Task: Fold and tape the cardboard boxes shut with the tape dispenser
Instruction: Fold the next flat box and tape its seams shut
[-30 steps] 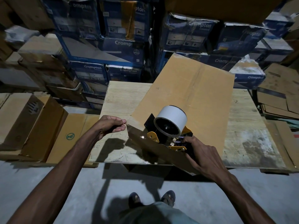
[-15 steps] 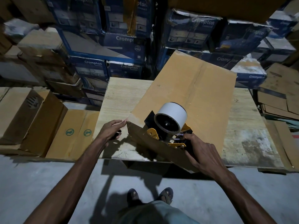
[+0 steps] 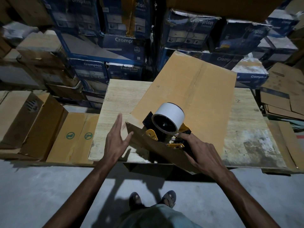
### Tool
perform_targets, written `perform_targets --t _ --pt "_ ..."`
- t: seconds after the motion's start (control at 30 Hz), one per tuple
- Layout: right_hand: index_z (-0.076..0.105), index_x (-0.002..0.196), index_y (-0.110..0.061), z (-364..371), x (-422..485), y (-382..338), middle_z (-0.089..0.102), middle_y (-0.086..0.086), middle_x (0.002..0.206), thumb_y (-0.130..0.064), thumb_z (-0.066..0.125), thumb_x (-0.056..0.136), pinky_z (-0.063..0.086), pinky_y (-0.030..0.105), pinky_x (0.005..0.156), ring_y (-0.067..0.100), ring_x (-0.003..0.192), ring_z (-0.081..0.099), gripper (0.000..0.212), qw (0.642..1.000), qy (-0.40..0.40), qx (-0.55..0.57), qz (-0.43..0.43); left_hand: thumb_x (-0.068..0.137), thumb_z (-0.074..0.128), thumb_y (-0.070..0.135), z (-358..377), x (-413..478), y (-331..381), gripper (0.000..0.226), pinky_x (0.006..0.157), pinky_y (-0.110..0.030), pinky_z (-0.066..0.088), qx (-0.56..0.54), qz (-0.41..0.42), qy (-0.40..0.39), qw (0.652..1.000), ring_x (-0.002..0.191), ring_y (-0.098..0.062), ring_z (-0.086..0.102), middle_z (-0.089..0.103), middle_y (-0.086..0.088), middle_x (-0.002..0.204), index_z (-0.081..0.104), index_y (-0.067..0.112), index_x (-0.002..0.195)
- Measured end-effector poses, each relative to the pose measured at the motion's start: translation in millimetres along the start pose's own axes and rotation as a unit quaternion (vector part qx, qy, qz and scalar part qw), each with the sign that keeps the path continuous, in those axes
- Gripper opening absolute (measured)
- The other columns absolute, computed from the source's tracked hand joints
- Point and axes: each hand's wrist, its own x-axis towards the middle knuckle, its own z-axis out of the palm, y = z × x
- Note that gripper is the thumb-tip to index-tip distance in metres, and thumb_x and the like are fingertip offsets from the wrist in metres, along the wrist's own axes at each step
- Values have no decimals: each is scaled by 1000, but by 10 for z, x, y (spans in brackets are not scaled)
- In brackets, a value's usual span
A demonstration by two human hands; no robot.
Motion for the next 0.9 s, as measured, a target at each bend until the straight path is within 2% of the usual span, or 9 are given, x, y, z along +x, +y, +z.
perform_targets --t 0.03,0.1,0.17,0.27,0.4,0.53,0.67,0.83,0.9 --pt "31 147 -38 -3 1 -5 62 0 128 -46 39 95 57 44 60 23 76 68 54 1000 -1 3 2 94 76 27 0 12 -8 87 121 -35 34 50 76 16 996 154 -17 30 32 -5 167 26 19 164" --pt "31 147 -39 -9 4 -13 62 -1 127 -43 43 95 57 44 61 24 79 69 54 1000 1 11 -1 98 69 32 9 105 -50 70 119 -52 40 135 221 3 966 154 -22 31 36 -7 165 38 18 159" --pt "31 146 -39 -8 8 -12 63 0 126 -37 51 95 57 43 60 23 80 69 55 1000 0 12 0 102 59 35 9 236 -90 53 113 -56 45 166 287 -18 943 148 -25 41 49 -7 157 51 14 150" --pt "30 146 -40 4 11 -12 63 1 128 -33 59 95 59 44 64 25 86 70 60 1000 -15 7 7 104 54 34 -10 302 -63 44 117 -50 42 162 317 -26 934 145 -24 47 56 -6 151 60 13 143" --pt "30 148 -44 -8 13 -8 66 -1 127 -40 47 94 59 43 70 25 92 70 57 1000 -28 -4 6 111 44 31 19 248 -14 42 122 -39 34 131 356 -57 924 145 -23 47 58 -6 149 64 10 141" --pt "29 147 -44 1 33 4 66 -2 130 -32 63 97 60 43 74 24 97 70 62 999 -34 -14 11 114 34 36 25 278 -31 49 118 -43 41 119 350 -52 928 140 -22 53 64 -10 142 69 8 134" --pt "27 145 -47 -49 6 30 65 -4 132 -31 64 96 59 44 74 25 100 69 62 999 -32 -26 3 112 42 27 -12 296 -50 39 122 -37 35 111 364 -59 923 143 -18 49 59 -5 148 65 11 139" --pt "33 142 -44 -78 -146 92 67 -5 131 -30 66 96 45 27 64 21 97 70 58 1000 -21 -18 1 102 57 6 -40 291 -14 45 123 -38 33 102 363 -69 924 146 -16 45 54 -2 153 59 15 146" --pt "34 142 -43 -90 -204 125 67 -6 131 -30 67 95 43 26 62 20 96 71 58 1000 -18 -25 3 100 61 0 -51 294 -16 49 123 -39 34 104 360 -72 924 147 -16 45 54 -2 153 58 15 147"
